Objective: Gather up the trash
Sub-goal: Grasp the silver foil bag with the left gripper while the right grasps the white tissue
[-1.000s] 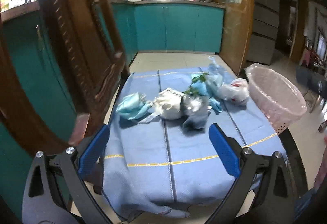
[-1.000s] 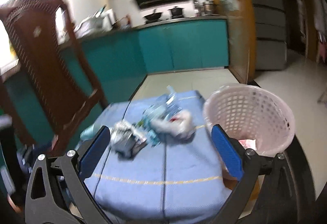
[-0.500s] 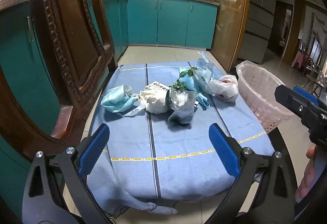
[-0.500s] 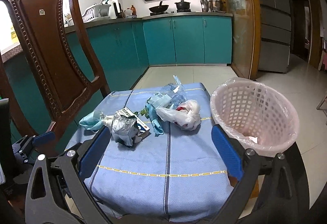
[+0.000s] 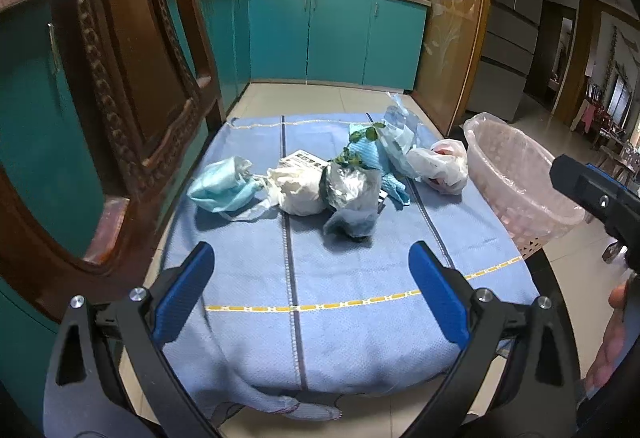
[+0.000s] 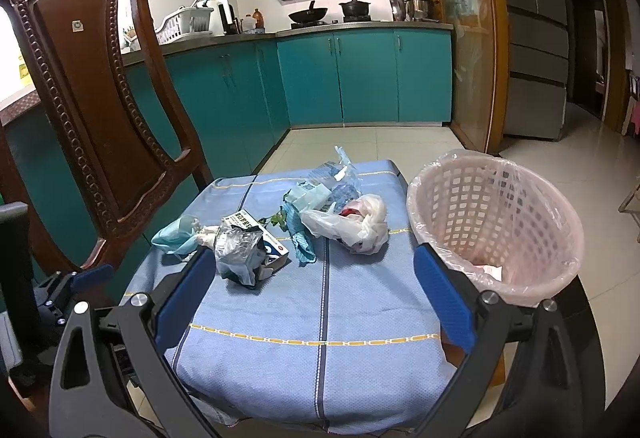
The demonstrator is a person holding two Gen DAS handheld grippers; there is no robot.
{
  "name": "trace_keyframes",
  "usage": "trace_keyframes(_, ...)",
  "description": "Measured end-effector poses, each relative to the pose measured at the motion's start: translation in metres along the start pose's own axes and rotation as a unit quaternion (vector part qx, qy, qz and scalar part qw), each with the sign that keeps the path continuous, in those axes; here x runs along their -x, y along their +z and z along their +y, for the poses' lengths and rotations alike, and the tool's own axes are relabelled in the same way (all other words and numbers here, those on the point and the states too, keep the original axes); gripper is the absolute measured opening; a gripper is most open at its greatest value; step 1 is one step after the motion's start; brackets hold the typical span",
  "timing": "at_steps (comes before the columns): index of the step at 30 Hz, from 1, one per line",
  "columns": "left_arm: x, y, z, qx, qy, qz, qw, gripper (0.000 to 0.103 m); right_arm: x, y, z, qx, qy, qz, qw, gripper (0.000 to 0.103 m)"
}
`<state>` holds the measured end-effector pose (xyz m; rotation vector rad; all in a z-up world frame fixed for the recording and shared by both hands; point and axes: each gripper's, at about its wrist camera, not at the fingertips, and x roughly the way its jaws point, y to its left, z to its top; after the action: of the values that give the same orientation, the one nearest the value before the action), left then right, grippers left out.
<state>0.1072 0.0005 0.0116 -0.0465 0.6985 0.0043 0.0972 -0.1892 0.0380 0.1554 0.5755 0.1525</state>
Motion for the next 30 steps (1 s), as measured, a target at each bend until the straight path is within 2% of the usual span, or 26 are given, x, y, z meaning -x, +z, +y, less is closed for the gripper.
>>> trace_keyframes(6,-0.025,0.010,-0.019,-0.019,0.013,0.002,0.9997,0.093,0.002,0.004,-0.005,-0.007,-0.001,-0.004,1.000,0.097)
trace_keyframes(11,-0.058,0.019,-0.033,-0.018,0.013,0.024,0.9995,0.087,0.000,0.005,-0.010,-0.008,-0.005,-0.001,1.000,0.097)
trace_keyframes(15,-0.084,0.028,-0.042,-0.020,0.030,0.032,0.9988,0.083,-0.004,0.005,-0.015,-0.009,-0.011,0.006,1.000,0.097)
trace_keyframes(16,-0.093,0.030,-0.042,-0.016,0.029,0.039,0.9987,0.078,-0.006,0.005,-0.018,-0.010,-0.013,0.007,1.000,0.097)
trace_keyframes(17,-0.099,0.032,-0.042,-0.013,0.027,0.046,0.9985,0.066,-0.007,0.005,-0.020,-0.011,-0.015,0.011,1.000,0.097)
trace_keyframes(19,-0.113,0.034,-0.039,-0.005,0.016,0.068,0.9975,0.051,-0.010,0.005,-0.024,-0.014,-0.016,0.016,1.000,0.097)
trace_keyframes(20,-0.113,0.034,-0.038,-0.004,0.016,0.068,0.9975,0.048,-0.011,0.005,-0.026,-0.015,-0.017,0.018,1.000,0.097)
trace_keyframes(24,-0.094,0.036,-0.028,0.014,-0.020,0.080,0.9965,0.044,-0.015,0.003,-0.028,-0.012,-0.019,0.025,0.999,0.097)
trace_keyframes(27,-0.046,0.044,-0.013,0.012,-0.037,0.038,0.9985,0.043,-0.022,0.000,-0.023,-0.008,-0.006,0.039,0.999,0.097)
trace_keyframes(30,0.009,0.053,0.009,0.008,-0.019,-0.039,0.9990,0.043,-0.030,-0.005,-0.007,0.009,0.004,0.050,0.999,0.097)
